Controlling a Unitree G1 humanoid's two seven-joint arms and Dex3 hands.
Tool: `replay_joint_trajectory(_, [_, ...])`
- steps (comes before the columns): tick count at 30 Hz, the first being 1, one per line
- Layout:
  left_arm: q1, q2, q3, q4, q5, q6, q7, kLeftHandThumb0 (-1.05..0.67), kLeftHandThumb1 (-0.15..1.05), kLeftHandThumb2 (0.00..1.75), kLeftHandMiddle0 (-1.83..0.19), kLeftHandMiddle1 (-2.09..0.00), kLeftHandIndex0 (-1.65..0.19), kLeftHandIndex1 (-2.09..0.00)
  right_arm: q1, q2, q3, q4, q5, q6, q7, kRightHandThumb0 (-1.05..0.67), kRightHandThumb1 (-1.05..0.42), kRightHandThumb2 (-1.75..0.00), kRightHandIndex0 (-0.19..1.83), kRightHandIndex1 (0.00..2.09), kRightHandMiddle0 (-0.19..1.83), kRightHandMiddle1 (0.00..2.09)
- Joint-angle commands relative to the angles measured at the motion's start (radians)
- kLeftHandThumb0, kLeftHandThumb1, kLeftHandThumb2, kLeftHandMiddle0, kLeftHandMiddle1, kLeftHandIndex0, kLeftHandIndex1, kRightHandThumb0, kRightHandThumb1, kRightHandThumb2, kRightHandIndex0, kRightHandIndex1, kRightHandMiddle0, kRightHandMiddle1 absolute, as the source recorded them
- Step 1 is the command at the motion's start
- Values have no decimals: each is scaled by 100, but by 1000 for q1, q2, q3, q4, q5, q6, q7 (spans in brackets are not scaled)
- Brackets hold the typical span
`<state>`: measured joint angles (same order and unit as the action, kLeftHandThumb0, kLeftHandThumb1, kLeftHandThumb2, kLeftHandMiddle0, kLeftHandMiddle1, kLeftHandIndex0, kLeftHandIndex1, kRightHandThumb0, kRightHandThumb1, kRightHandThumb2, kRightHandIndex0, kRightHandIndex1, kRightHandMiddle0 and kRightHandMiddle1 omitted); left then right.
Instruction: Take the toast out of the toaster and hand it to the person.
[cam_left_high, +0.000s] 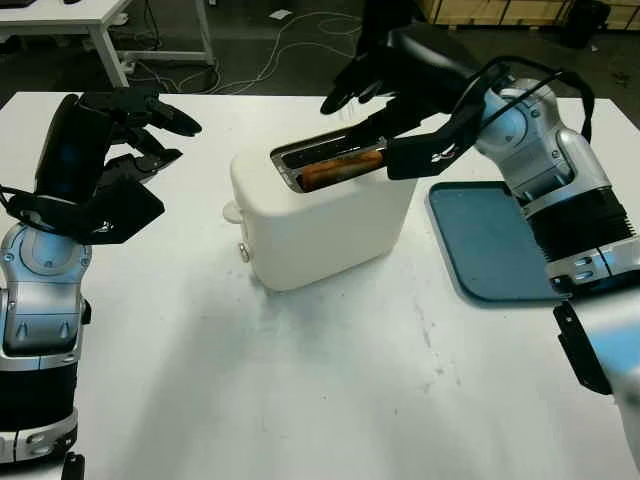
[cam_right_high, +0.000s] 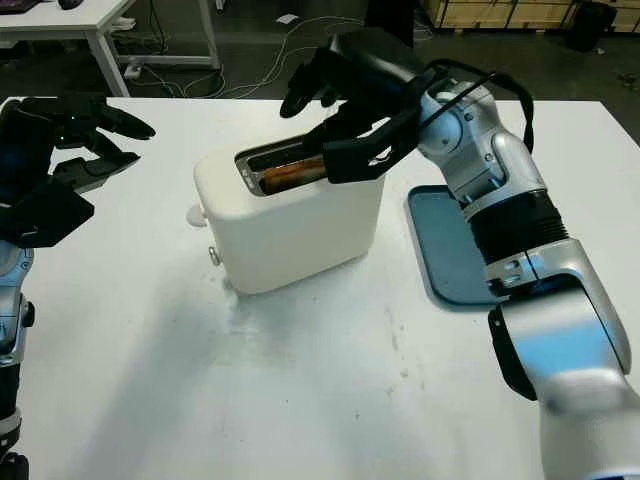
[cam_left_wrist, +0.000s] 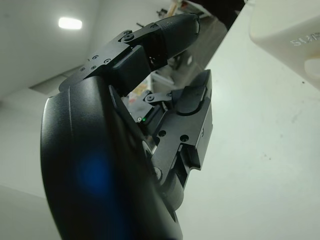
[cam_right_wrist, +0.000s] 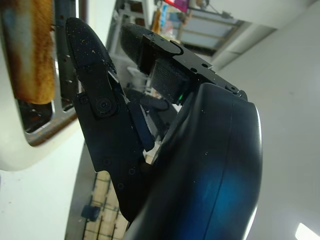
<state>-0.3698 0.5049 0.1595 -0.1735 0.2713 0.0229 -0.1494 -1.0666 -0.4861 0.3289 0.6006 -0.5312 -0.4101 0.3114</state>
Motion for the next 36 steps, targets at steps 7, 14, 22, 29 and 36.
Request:
replay_joint_trajectory(7, [3,8,-1,4,-4,-17,2,11,84,0,-96,-104,-98,-56,-21,13,16,42,2,-42,10,-68,-78,0,70,99,107,3])
replay_joint_trajectory(14, [5,1,0,-2,-6,-4,3,10,85,0,-95,-105,-98,-56,-22,10,23,74,2,-91,12,-71,-79,-1,70,97,108,3])
replay_joint_trajectory(22, [9,4,-2,-14,4,12,3,9,85,0,-94,-102,-98,-54,-15,6,14,63,9,-123,7,-75,-81,0,69,108,108,4])
replay_joint_trajectory(29, [11,-3,0,-13,-4,13,5,10,85,0,-95,-102,-98,-54,-5,6,-2,33,27,-103,33,-73,-80,0,67,111,107,3])
replay_joint_trajectory(36, [12,-2,0,-12,-1,12,7,7,85,0,-95,-101,-98,-54,-3,9,9,41,9,-105,41,-72,-79,0,65,101,106,3])
